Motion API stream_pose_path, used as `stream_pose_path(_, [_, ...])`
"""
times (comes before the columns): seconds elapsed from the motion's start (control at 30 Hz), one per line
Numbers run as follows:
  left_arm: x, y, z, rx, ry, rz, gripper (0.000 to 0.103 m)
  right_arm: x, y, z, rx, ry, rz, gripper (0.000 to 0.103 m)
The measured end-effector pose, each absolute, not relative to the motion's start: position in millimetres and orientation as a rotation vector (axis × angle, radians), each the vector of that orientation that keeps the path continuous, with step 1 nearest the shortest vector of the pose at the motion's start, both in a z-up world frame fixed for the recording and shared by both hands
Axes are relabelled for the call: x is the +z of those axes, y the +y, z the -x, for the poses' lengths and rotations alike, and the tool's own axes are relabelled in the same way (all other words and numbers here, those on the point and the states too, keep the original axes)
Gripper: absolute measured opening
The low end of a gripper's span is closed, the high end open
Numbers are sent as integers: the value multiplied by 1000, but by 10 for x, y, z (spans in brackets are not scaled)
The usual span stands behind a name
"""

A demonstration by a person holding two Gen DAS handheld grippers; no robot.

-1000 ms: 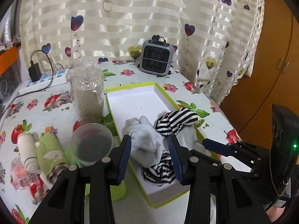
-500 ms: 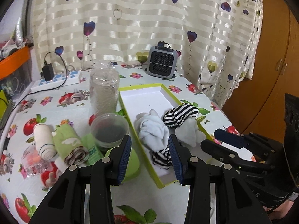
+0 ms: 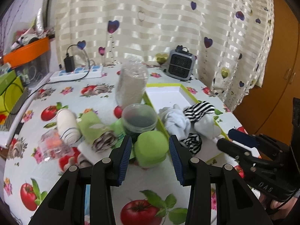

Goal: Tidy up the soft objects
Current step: 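Withdraw both grippers from the box toward the pile, then grasp the blue face mask in the pile with the left gripper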

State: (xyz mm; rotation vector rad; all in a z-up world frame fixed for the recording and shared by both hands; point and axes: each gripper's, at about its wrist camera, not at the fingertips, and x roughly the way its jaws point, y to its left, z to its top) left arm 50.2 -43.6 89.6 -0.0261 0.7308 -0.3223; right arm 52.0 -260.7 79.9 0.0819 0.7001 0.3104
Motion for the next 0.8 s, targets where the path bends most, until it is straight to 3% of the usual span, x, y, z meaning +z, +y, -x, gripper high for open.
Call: stream_pose_path(0.8, [489, 543, -168, -95, 799, 89, 40, 804, -2176, -243, 432, 685, -69, 42])
